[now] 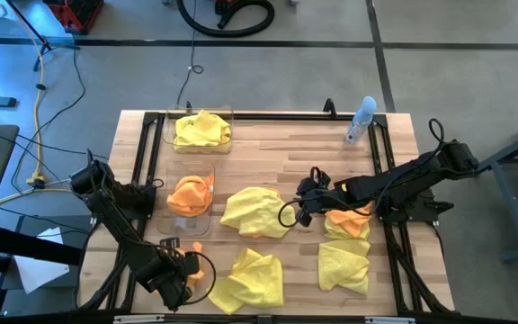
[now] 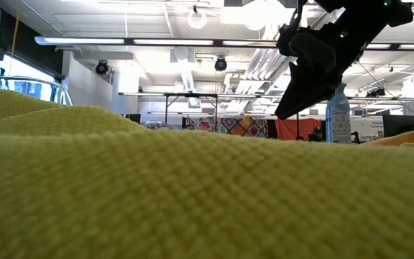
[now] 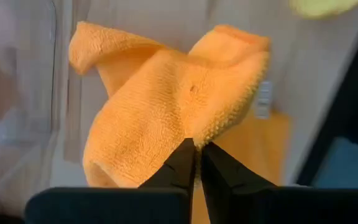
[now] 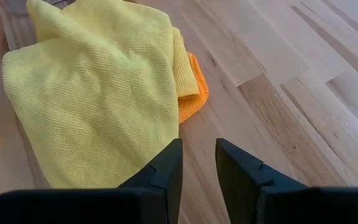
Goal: Sort microfiber towel by color & place in baskets
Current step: Put the orange microfiber towel into the bottom transparent bin
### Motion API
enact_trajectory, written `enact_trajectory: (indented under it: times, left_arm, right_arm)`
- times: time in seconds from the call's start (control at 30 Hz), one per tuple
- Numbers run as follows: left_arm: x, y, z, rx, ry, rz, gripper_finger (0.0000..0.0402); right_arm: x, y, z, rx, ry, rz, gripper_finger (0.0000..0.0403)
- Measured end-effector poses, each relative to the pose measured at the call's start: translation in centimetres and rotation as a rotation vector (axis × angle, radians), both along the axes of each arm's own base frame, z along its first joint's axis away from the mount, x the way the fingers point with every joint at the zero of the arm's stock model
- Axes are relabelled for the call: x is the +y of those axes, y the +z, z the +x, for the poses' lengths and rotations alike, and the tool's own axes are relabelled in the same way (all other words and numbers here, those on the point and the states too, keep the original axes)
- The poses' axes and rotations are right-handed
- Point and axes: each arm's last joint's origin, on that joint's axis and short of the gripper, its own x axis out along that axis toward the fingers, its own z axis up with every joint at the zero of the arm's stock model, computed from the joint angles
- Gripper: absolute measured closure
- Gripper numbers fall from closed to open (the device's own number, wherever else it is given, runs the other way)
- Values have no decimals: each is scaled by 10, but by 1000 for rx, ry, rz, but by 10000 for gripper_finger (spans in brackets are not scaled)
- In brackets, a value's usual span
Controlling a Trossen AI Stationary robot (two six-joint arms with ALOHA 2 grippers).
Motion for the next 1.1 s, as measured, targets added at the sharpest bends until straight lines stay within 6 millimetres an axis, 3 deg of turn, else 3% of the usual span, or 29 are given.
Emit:
enact_trajectory:
  times: [0.13, 0.33, 0.57, 0.8, 0.93, 1.1]
  left_arm:
    - [1, 39, 0, -13, 19, 7, 399]
    - [12, 122, -9, -144, 15, 134, 401]
    - [35, 197, -17, -531, -68, 143, 401]
    - [74, 242, -30, -817, -112, 352, 401]
    - [100, 257, -36, -903, -69, 467, 401]
    - [132, 271, -46, -937, 27, 484, 401]
  right_arm:
    - [0, 0, 0, -2, 0, 0, 314]
    - [0, 0, 0, -3, 1, 0, 314]
    - [0, 1, 1, -10, 11, -9, 314]
    - [-2, 2, 2, -20, 5, -7, 314]
    - [-2, 2, 2, -23, 5, -6, 314]
    - [-2, 2, 2, -23, 5, -7, 314]
